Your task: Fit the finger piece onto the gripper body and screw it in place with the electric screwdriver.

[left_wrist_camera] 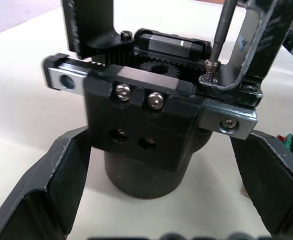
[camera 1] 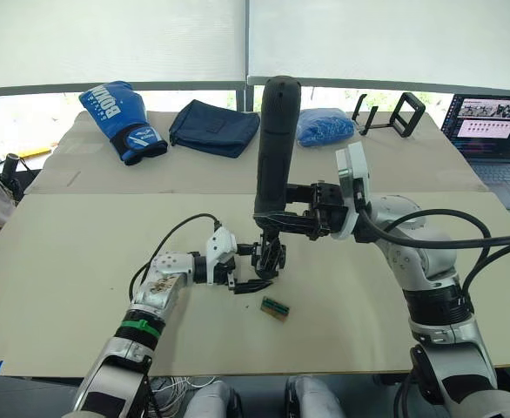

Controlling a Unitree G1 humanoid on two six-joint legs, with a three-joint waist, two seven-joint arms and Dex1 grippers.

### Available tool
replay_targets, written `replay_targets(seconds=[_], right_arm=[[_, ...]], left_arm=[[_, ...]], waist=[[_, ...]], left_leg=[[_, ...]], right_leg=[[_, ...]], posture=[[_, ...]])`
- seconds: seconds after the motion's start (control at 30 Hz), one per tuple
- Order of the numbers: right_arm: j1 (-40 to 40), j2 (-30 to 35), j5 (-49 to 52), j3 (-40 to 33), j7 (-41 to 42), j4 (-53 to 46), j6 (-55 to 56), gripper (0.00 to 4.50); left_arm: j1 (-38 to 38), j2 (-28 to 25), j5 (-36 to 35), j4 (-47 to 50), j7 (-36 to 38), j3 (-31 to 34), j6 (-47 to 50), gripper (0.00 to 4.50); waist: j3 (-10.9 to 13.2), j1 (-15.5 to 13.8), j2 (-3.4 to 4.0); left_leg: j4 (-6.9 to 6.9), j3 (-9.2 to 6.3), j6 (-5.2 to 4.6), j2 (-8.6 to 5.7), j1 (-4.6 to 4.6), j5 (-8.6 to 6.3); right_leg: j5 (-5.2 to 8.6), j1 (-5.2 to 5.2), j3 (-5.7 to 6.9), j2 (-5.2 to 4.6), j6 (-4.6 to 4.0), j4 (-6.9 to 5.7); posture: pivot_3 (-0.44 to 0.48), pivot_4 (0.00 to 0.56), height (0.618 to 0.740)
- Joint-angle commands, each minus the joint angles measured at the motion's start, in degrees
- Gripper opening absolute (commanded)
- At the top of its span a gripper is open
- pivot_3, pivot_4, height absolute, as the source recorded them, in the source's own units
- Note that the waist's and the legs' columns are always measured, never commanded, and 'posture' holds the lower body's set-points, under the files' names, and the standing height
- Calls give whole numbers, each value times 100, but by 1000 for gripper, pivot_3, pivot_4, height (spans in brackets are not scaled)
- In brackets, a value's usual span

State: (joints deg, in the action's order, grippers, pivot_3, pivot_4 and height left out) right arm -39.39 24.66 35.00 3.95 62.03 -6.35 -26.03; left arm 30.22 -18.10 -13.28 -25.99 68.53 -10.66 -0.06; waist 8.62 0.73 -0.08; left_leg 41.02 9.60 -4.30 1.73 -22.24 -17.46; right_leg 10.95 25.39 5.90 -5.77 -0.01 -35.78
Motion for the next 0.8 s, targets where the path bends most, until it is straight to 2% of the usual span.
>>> replay_targets(seconds=[0.03,0.43,0.8], right_arm=[[0,-11,55,-69,-21,-226,41,1939],[40,10,32,-48,-31,-240,39,1939],[97,53,5,-39,-22,-282,30,1939]], left_arm=[[168,67,86,-61,-7,-39,-113,4500],[335,243,259,-274,-121,-26,-299,4500],[373,173,305,-391,-117,1,-502,4500]], waist=[[0,-4,0],[0,-2,0],[0,-3,0]], left_leg=[[0,0,0,0,0,0],[2,-2,0,0,0,0],[2,-3,0,0,1,0]], right_leg=[[0,0,0,0,0,0],[0,0,0,-1,0,1],[0,0,0,-2,0,1]], posture=[[0,150,740],[0,150,740],[0,150,740]])
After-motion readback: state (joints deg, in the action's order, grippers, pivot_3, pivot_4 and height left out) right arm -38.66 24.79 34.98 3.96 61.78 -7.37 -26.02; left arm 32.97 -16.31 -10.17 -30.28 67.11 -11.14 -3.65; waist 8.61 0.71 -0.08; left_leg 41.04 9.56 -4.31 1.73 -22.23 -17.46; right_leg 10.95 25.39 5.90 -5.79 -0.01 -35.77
